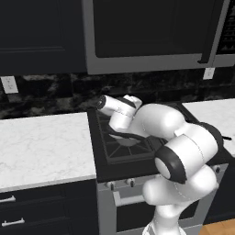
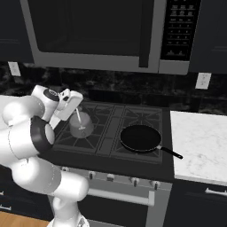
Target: Pick the kettle from the counter and place it on a stove burner. Then turn the burner on.
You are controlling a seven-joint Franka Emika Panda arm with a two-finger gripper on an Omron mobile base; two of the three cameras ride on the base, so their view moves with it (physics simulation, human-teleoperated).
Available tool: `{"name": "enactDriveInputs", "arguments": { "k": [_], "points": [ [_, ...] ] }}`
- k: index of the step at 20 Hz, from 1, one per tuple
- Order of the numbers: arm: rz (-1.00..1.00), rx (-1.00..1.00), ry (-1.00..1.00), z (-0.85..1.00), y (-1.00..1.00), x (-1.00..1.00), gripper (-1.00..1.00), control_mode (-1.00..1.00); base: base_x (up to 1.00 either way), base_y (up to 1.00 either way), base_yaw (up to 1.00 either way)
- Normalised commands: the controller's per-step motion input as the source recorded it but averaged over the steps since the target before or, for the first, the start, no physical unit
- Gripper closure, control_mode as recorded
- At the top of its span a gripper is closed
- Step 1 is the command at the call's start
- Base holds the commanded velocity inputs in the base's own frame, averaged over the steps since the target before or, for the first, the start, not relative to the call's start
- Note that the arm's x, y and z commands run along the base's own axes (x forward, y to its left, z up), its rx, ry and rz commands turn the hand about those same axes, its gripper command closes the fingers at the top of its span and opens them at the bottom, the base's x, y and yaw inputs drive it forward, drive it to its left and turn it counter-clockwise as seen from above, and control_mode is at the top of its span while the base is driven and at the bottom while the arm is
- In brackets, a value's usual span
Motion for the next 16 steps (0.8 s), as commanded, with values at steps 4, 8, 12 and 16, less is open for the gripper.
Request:
{"name": "enactDriveInputs", "arguments": {
  "k": [4, 8, 12, 16],
  "points": [
    [0.0, 0.0, 0.04, -0.21, 0.04, 0.01, 1.0, -1.0, 0.0, 0.0, 0.0],
    [0.0, 0.0, 0.09, -0.38, 0.06, 0.0, 1.0, -1.0, 0.0, 0.0, 0.0],
    [0.0, -0.01, 0.03, -0.2, 0.1, 0.0, 1.0, -1.0, 0.0, 0.0, 0.0],
    [0.0, -0.01, 0.0, 0.0, 0.0, 0.0, -1.0, -1.0, 0.0, 0.0, 0.0]
  ]
}}
